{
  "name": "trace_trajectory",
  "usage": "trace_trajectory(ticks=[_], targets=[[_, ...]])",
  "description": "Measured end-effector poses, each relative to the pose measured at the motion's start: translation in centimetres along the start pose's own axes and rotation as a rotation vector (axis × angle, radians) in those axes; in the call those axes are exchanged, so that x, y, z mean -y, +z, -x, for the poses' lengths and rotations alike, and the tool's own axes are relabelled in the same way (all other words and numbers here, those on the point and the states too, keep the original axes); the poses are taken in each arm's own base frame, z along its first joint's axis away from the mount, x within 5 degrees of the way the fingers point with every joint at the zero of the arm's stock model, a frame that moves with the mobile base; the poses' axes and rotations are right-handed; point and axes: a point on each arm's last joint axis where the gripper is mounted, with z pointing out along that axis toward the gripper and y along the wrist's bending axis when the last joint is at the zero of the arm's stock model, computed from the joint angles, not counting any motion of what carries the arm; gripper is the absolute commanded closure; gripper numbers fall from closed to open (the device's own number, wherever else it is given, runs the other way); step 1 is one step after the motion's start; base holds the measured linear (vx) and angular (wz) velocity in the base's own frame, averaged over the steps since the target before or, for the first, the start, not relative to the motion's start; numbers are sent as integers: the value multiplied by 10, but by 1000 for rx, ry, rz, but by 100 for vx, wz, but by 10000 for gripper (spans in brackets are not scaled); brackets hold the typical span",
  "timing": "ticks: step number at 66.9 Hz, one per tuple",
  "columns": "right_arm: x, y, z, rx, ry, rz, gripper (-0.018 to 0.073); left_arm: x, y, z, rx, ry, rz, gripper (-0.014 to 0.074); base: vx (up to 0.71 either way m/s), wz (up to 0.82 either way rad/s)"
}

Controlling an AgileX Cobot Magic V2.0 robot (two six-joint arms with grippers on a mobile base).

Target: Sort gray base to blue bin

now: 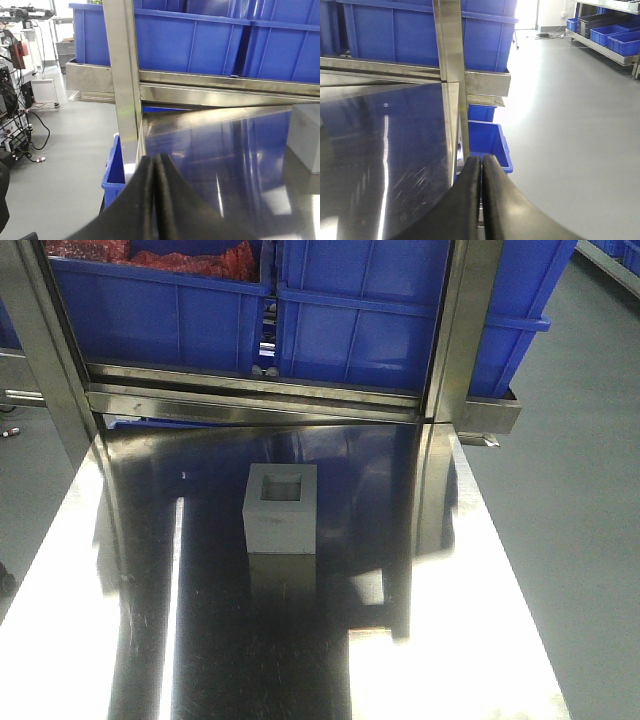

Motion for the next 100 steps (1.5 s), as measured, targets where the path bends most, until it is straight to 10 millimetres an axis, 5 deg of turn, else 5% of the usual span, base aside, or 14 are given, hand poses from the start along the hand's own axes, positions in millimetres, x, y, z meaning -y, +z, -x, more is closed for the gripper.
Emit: trace_trajectory(ticks=[74, 80, 90, 100], targets=[[0, 0, 0, 0, 0, 0, 564, 0, 0, 4, 34, -2, -1, 603, 0, 0], [0, 0, 0, 0, 0, 0, 564, 1, -3, 17, 66, -9, -2, 603, 0, 0], [0, 0, 0, 0, 0, 0, 564, 2, -16, 68, 129, -7, -4, 603, 0, 0], [0, 0, 0, 0, 0, 0, 564, 3, -7, 109, -31, -4, 1, 603, 0, 0]])
